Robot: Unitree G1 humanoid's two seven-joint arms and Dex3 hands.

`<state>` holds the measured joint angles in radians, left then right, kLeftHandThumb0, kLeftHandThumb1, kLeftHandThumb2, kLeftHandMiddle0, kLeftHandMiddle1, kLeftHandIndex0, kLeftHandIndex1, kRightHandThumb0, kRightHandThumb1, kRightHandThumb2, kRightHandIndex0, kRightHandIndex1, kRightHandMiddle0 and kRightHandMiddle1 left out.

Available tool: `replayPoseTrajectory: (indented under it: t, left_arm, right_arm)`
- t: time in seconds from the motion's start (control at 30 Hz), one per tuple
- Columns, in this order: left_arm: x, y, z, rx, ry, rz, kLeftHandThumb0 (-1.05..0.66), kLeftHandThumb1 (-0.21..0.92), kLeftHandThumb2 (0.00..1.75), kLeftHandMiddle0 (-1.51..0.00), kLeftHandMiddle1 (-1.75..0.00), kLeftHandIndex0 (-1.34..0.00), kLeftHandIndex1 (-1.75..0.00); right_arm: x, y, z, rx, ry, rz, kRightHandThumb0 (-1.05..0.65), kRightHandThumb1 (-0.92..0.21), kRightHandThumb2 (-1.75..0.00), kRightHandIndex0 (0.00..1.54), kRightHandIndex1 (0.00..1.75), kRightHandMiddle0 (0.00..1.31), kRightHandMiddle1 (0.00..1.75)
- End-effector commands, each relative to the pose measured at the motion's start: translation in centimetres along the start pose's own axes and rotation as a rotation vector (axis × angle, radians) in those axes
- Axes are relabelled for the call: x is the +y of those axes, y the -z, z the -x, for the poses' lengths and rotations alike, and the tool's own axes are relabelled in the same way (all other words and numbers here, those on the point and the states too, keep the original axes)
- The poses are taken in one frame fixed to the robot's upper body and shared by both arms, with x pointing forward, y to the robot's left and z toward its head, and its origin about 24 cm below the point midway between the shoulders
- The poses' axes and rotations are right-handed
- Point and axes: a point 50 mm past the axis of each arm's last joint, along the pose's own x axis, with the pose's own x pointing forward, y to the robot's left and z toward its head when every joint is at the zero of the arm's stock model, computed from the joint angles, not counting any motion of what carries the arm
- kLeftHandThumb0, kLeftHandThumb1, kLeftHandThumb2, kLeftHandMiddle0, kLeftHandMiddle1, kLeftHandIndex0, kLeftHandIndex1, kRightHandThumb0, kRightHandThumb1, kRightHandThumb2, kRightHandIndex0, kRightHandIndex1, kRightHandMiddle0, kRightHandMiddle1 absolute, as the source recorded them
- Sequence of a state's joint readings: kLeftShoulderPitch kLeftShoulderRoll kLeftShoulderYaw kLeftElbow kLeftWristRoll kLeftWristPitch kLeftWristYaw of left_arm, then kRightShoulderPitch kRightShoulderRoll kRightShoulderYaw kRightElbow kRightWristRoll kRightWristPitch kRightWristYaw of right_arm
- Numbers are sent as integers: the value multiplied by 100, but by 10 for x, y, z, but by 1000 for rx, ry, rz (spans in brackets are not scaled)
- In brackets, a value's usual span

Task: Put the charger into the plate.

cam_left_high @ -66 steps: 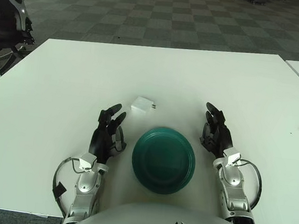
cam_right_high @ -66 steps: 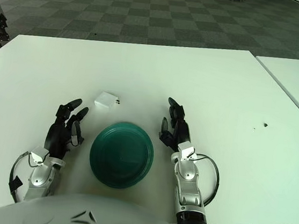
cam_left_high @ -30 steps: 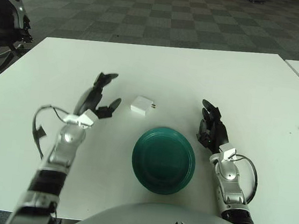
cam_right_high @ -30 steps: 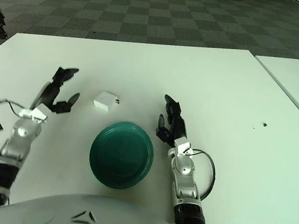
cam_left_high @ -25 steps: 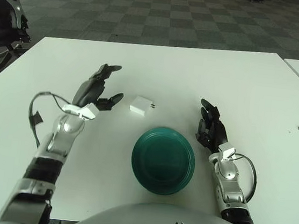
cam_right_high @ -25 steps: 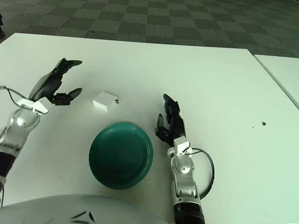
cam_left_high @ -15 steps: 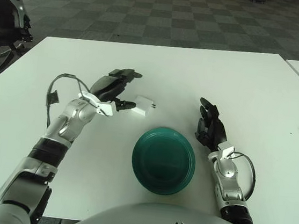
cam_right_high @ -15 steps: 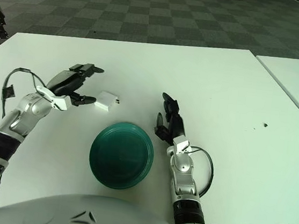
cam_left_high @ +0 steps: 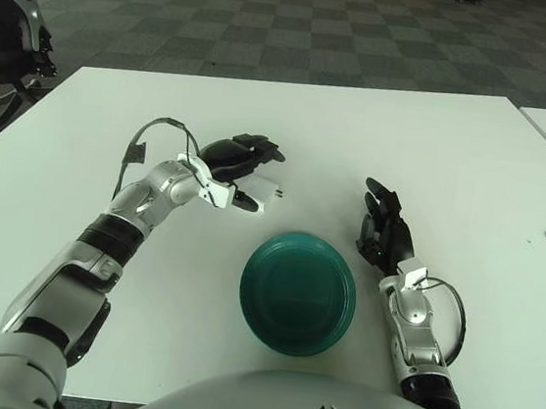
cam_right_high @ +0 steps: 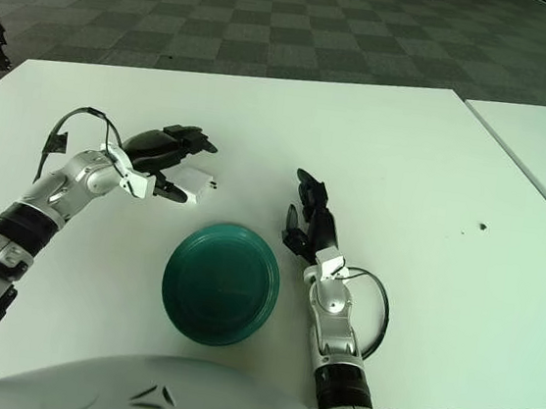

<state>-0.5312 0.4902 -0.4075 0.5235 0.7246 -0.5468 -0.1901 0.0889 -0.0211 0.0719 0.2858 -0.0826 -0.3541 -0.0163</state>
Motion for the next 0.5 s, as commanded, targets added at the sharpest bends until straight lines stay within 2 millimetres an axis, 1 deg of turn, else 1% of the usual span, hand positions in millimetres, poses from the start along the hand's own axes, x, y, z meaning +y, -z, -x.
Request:
replayPoseTrajectory:
  t: [0.0, 0.3, 0.47]
  left_arm:
    - [-1, 5, -6, -3, 42, -36, -105, 92, 39, -12, -6, 0, -92]
    - [-1, 6, -15, -3, 124, -44, -105, 92, 41, -11, -4, 0, -99]
    - [-2, 6, -19, 3, 160, -61, -105, 92, 41, -11, -3, 0, -111]
  right_arm:
    - [14, 55, 42, 309, -21, -7, -86, -92, -90, 23, 3, 0, 59]
    - [18, 54, 43, 303, 0, -17, -85, -92, -91, 27, 5, 0, 61]
    - [20, 52, 43, 281, -6, -28, -84, -92, -92, 28, 5, 0, 63]
